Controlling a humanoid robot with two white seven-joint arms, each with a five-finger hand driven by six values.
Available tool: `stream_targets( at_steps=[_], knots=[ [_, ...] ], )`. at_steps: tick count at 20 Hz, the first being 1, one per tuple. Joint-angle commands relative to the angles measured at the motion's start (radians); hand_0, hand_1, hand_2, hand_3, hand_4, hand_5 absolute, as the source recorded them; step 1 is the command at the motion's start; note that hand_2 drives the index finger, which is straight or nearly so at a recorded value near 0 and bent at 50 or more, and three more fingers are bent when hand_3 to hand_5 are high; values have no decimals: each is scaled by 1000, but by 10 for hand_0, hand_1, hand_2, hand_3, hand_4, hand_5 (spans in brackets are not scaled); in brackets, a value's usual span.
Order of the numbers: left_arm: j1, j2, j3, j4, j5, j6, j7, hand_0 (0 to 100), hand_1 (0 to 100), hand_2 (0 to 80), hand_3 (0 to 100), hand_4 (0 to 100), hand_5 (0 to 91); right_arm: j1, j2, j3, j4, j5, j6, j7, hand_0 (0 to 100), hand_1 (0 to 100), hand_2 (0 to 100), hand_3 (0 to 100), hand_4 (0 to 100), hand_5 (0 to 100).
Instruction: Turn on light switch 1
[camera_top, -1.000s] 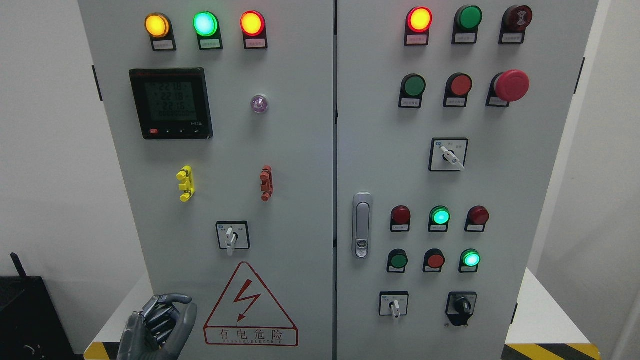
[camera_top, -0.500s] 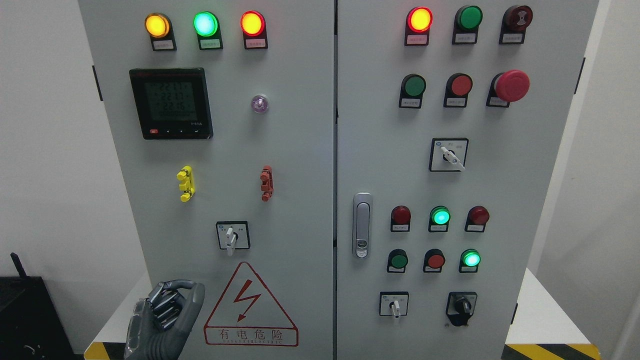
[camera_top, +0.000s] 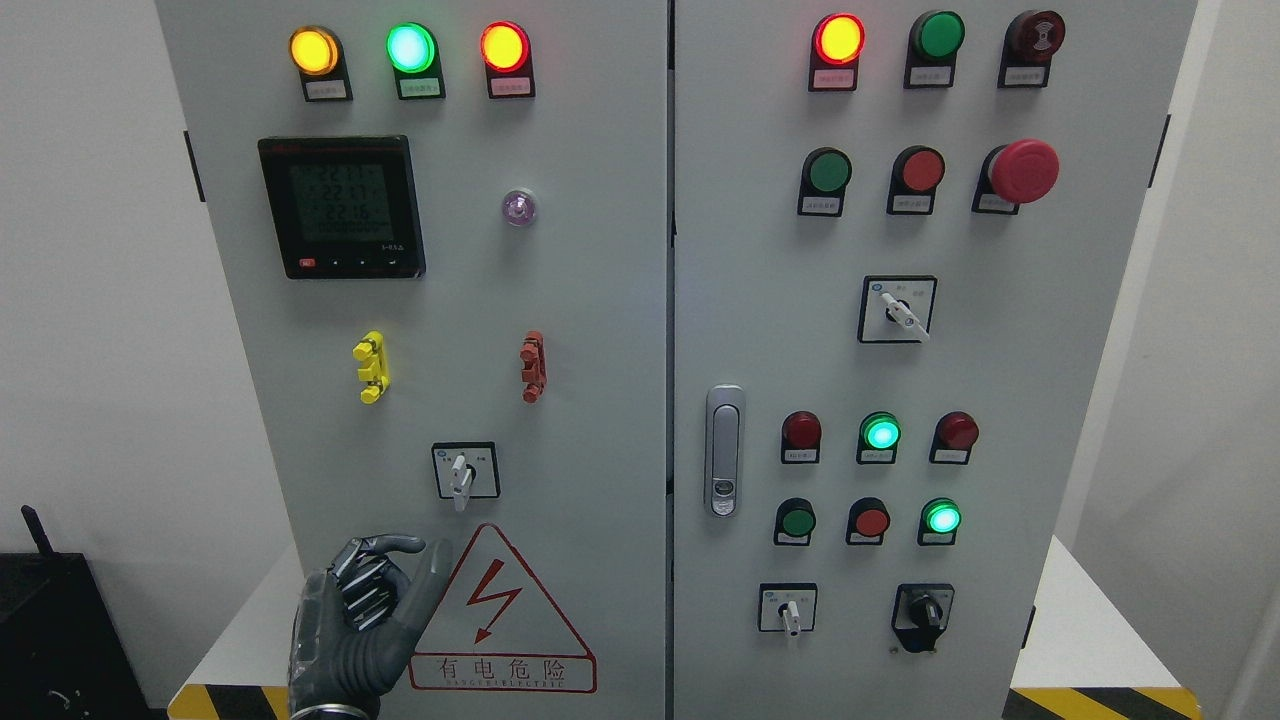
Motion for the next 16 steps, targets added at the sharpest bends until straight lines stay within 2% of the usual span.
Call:
stream_targets(
  at_steps=[1,4,12,16],
  knots=[
    [-42,-23,-51,14,-6,26,6,34,646,525,958,919,877,0,0,0,0,-25,0,1,0,0,0,0,0,0],
    [-43,-27,-48,14,-27,31,9,36,652,527,960,922,877,0,0,0,0,-25,0,1,0,0,0,0,0,0],
    [-61,-27,-38,14,-28,34,40,41,668,530,964,926,877,0,0,0,0,-25,0,1,0,0,0,0,0,0],
    [-86,-27,-32,19,-28,77,42,43,677,531,969,928,877,0,0,0,0,-25,0,1,0,0,0,0,0,0]
  ],
)
